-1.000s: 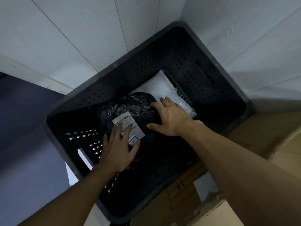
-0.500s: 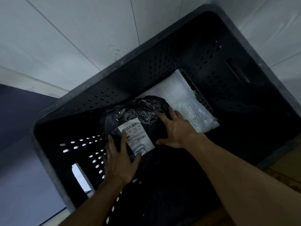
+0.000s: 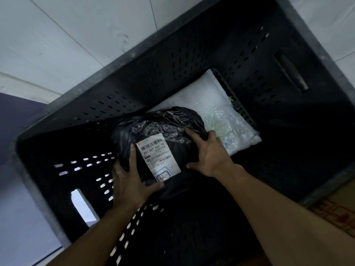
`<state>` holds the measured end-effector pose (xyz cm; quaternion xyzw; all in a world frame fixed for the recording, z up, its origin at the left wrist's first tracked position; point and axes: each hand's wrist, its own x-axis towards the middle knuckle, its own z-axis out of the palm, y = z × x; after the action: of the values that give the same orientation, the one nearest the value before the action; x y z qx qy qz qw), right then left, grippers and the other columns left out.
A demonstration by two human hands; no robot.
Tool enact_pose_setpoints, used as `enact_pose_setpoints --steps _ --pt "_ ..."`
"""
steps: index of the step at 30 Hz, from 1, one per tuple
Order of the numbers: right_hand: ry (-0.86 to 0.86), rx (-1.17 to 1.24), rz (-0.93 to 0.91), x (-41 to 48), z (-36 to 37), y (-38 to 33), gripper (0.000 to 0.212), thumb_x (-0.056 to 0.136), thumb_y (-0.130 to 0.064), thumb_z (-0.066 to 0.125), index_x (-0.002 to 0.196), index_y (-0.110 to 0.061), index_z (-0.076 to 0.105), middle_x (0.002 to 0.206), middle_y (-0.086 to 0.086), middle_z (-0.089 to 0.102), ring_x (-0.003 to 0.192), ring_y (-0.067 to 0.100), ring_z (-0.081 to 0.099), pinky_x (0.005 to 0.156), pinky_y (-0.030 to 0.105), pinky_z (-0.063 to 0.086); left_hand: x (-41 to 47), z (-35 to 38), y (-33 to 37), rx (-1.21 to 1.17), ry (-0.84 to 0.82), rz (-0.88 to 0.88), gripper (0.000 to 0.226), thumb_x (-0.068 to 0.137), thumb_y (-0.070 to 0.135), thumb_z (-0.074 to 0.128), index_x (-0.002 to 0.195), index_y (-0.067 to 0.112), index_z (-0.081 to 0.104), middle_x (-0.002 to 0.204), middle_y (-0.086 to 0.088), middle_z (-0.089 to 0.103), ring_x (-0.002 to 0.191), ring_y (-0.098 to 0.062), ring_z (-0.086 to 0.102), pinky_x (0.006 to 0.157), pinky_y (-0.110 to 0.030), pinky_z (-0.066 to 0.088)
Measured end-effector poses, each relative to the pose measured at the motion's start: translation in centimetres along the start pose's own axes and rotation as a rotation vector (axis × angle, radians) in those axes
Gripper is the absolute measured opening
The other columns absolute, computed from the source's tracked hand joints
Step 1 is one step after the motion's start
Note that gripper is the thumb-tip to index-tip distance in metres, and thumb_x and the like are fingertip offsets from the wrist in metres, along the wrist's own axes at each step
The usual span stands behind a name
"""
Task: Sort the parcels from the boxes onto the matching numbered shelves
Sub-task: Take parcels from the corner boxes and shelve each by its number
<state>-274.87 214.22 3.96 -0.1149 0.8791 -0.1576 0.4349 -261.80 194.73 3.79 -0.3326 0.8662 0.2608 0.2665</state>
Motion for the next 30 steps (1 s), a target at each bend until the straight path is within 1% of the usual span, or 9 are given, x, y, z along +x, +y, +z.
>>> enact_pose_setpoints --steps 2,5,7,10,12,16,21,26,30 --pt "0.025 0.090 0.009 -0.1 0.0 0.2 0.106 0.077 -0.036 0.085 0.156 -0.046 0.014 0.134 0.015 0.027 0.122 0.036 0.043 0.112 0.043 0.039 0.1 0.1 -0.1 -0.031 0.009 0.030 0.146 0.052 0.055 0.092 0.147 0.056 -0.018 0.157 -0.019 -0.002 0.143 -0.041 0.024 0.108 -0.054 0.042" --pt "0.082 0.210 0.017 -0.5 -0.1 0.4 0.102 0.076 -0.028 0.087 0.155 -0.041 0.024 0.128 0.010 0.027 0.112 0.033 0.054 0.110 0.037 0.043 0.1 0.0 0.1 -0.124 0.023 0.096 0.140 0.055 0.043 0.095 0.149 0.058 -0.008 0.156 -0.009 -0.003 0.139 -0.035 0.033 0.105 -0.041 0.044" --pt "0.144 0.249 0.023 -0.8 -0.5 0.7 0.100 0.075 -0.025 0.088 0.154 -0.038 0.028 0.129 0.009 0.027 0.111 0.032 0.056 0.109 0.033 0.043 -0.1 -0.3 0.7 -0.135 0.060 0.163 0.132 0.059 0.042 0.094 0.154 0.051 0.003 0.154 -0.005 0.000 0.140 -0.031 0.026 0.106 -0.037 0.039" --pt "0.281 0.252 0.033 -1.0 -1.9 1.8 0.097 0.074 -0.023 0.088 0.153 -0.036 0.033 0.134 0.009 0.027 0.118 0.030 0.054 0.108 0.027 0.039 0.1 -0.3 2.3 -0.066 0.138 0.254 0.126 0.059 0.043 0.093 0.156 0.043 0.012 0.156 -0.010 0.003 0.144 -0.032 0.013 0.114 -0.045 0.031" --pt "0.305 0.219 0.046 -1.0 -3.0 2.8 0.099 0.073 -0.025 0.089 0.154 -0.037 0.031 0.139 0.010 0.026 0.126 0.030 0.050 0.109 0.025 0.036 0.6 0.0 3.0 -0.071 0.126 0.264 0.131 0.056 0.044 0.094 0.156 0.043 0.008 0.162 -0.009 -0.005 0.150 -0.030 0.003 0.119 -0.049 0.027" --pt "0.201 0.164 0.080 -0.9 -3.0 4.1 0.116 0.069 -0.026 0.092 0.156 -0.045 0.018 0.144 0.012 0.021 0.134 0.032 0.040 0.114 0.030 0.033 1.8 0.1 3.0 -0.136 -0.012 0.206 0.143 0.052 0.045 0.094 0.151 0.056 -0.009 0.165 -0.010 -0.015 0.153 -0.029 -0.004 0.119 -0.055 0.027" --pt "0.131 0.166 0.115 -0.4 -2.6 3.9 0.124 0.066 -0.028 0.093 0.155 -0.050 0.010 0.149 0.016 0.015 0.134 0.037 0.041 0.113 0.034 0.036 2.2 -0.2 3.2 -0.245 -0.073 0.203 0.151 0.048 0.034 0.098 0.148 0.060 -0.012 0.157 -0.015 0.010 0.147 -0.031 0.021 0.117 -0.049 0.033" --pt "0.094 0.203 0.105 -0.5 -2.7 3.8 0.125 0.067 -0.029 0.093 0.156 -0.049 0.008 0.156 0.018 0.012 0.136 0.035 0.044 0.109 0.026 0.036 2.5 0.3 3.7 -0.248 -0.082 0.219 0.155 0.048 0.027 0.100 0.150 0.054 -0.015 0.150 -0.010 0.011 0.145 -0.028 0.021 0.115 -0.040 0.029" --pt "0.084 0.222 0.099 -0.5 -2.6 3.5 0.126 0.066 -0.029 0.093 0.156 -0.049 0.007 0.157 0.018 0.011 0.136 0.034 0.045 0.110 0.026 0.036 2.9 0.5 4.0 -0.236 -0.081 0.238 0.157 0.049 0.024 0.100 0.151 0.051 -0.017 0.145 -0.006 0.011 0.142 -0.031 0.024 0.116 -0.042 0.031"
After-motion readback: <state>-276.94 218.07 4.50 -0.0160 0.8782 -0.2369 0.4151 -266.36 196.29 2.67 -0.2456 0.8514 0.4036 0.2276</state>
